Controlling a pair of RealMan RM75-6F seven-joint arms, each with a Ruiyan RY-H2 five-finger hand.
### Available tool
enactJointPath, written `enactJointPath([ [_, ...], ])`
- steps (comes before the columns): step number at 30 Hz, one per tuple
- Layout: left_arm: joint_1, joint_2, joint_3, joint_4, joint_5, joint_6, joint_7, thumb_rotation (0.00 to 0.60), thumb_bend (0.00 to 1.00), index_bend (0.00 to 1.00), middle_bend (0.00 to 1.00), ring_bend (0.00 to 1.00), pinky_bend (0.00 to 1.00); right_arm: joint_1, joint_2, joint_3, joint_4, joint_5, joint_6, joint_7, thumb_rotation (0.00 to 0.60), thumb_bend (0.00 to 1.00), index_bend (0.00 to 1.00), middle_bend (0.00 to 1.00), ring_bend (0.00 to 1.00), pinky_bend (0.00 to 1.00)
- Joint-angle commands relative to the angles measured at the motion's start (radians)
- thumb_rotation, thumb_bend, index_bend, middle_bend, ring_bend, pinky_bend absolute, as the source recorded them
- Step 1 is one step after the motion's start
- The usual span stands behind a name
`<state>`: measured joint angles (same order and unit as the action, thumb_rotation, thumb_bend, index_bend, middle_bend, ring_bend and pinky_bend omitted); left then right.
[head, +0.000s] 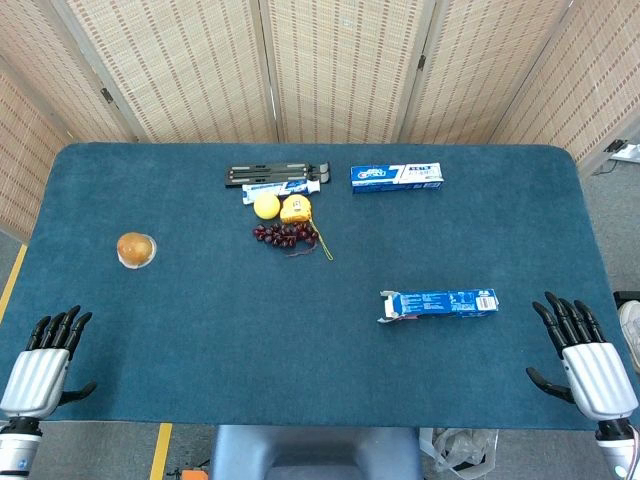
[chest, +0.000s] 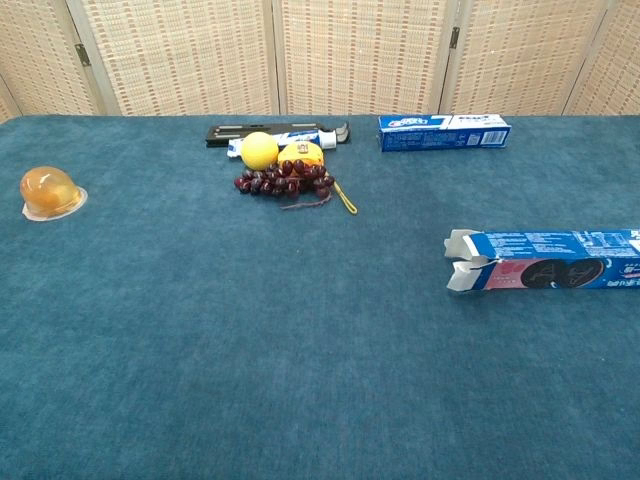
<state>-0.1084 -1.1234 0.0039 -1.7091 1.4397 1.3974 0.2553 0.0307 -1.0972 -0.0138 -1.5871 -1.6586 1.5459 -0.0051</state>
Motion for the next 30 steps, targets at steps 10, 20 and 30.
enactJointPath([
  [10, 0.005, 0.001, 0.002, -0.003, 0.012, 0.012, -0.005, 0.6, 0.13, 0.0, 0.0, 0.01, 0.0, 0.014, 0.005, 0.003, 0.0, 0.019, -0.031, 0.013, 0.6, 0.25, 0.0, 0.0, 0.0, 0.0],
  [20, 0.002, 0.007, 0.003, -0.001, 0.01, 0.001, -0.024, 0.6, 0.13, 0.0, 0.0, 0.01, 0.0, 0.082, 0.04, 0.004, 0.024, 0.039, -0.157, 0.057, 0.6, 0.25, 0.0, 0.0, 0.0, 0.0],
  [30, -0.002, 0.003, 0.003, -0.004, 0.007, -0.008, -0.017, 0.6, 0.13, 0.0, 0.0, 0.01, 0.0, 0.215, 0.074, 0.029, 0.1, 0.097, -0.379, 0.141, 0.6, 0.25, 0.14, 0.0, 0.0, 0.0],
])
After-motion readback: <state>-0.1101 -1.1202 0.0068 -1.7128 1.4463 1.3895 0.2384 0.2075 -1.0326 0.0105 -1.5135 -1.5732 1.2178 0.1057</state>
